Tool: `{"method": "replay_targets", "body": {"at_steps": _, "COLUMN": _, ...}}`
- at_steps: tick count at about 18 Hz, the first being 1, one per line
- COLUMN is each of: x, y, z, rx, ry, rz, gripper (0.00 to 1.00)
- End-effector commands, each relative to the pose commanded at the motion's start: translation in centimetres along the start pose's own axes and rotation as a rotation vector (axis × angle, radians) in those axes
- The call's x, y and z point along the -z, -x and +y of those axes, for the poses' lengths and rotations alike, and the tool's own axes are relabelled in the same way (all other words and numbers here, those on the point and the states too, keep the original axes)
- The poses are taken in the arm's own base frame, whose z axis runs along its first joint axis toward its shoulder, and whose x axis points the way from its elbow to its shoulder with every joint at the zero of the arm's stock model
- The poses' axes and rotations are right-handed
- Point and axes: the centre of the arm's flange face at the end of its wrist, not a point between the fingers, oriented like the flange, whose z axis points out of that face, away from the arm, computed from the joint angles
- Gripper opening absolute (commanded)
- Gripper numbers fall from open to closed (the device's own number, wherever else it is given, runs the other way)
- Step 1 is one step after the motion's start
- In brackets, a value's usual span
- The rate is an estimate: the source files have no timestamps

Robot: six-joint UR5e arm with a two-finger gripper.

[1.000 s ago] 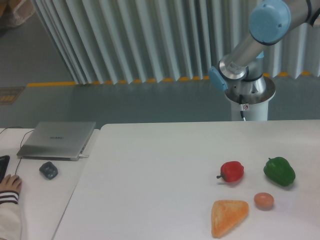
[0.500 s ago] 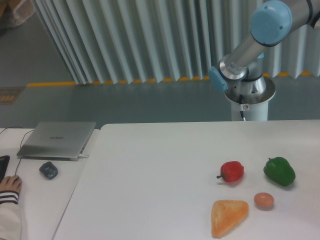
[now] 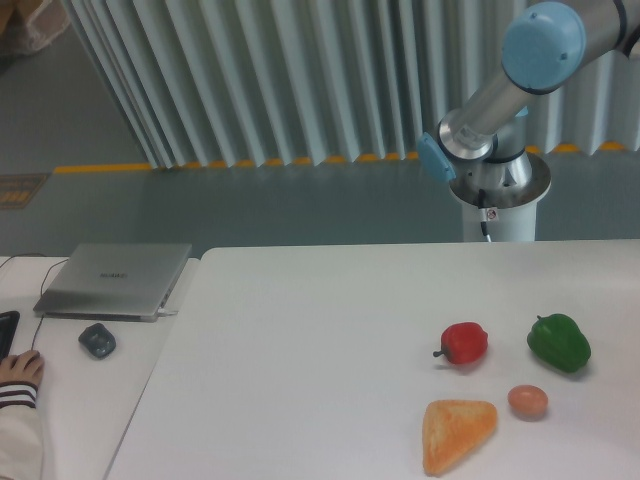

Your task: Place the yellow pepper on the table

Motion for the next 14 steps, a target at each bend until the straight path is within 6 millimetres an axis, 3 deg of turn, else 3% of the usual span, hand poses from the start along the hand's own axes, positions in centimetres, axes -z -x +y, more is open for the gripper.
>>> {"method": "replay_targets", "body": {"at_steps": 2, "x": -0.1, "y": 0.0, "z": 0.0, "rx": 0.000, "ry": 0.000, "rz": 0.002, "gripper": 1.00}}
{"method": "replay_targets", "body": {"at_steps": 4, "x": -0.1, "y": 0.0, "z": 0.0, "rx": 0.000, "ry": 0.000, "rz": 0.002, "gripper": 0.92}}
{"method": "replay_targets", "body": {"at_steps": 8, "x": 0.0, "y": 0.0, "z": -0.1, "rx": 0.004, "ry": 0.001, "rz": 0.005, "gripper": 0.66}}
{"method": "replay_targets", "body": {"at_steps": 14, "x": 1.0, "y": 0.2, "z": -0.7, "rx": 0.049, "ry": 0.054, "rz": 0.043, "gripper": 0.66}}
